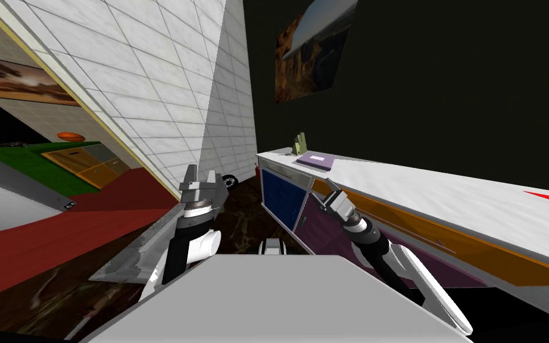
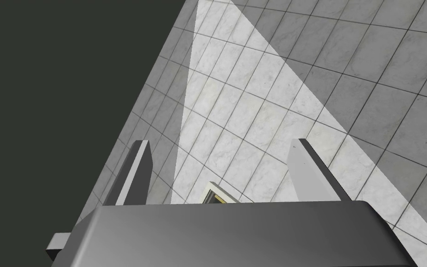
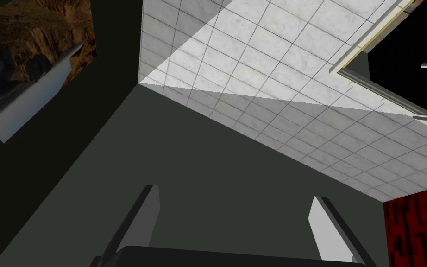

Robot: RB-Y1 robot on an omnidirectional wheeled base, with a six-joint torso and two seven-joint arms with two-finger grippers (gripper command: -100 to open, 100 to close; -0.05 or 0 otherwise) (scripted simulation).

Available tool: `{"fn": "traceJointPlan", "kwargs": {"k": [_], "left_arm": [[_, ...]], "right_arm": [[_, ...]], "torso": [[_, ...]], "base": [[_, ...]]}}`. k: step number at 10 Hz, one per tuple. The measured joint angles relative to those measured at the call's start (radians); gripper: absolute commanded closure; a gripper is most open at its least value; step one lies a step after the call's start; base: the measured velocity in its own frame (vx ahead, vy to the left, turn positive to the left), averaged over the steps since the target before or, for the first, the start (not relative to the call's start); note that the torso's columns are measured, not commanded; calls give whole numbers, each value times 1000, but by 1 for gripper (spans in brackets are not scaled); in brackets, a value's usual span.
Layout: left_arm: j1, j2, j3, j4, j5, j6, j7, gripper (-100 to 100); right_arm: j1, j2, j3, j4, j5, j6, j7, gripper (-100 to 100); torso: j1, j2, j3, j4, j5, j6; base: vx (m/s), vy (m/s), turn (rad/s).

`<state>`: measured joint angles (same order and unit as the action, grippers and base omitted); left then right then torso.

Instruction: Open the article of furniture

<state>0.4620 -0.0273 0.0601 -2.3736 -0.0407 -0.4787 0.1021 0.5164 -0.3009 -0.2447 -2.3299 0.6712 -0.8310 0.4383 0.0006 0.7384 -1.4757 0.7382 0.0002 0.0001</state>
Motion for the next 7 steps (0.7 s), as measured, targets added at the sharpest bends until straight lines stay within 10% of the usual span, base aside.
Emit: {"fn": "traceJointPlan", "kwargs": {"k": [7], "left_arm": [[0,0,0,0,0,0,0,0]], "right_arm": [[9,-53,-93,-17,187,-63,79,-100]], "torso": [[1,0,0,0,0,0]], "base": [[87,69,-68]]}}
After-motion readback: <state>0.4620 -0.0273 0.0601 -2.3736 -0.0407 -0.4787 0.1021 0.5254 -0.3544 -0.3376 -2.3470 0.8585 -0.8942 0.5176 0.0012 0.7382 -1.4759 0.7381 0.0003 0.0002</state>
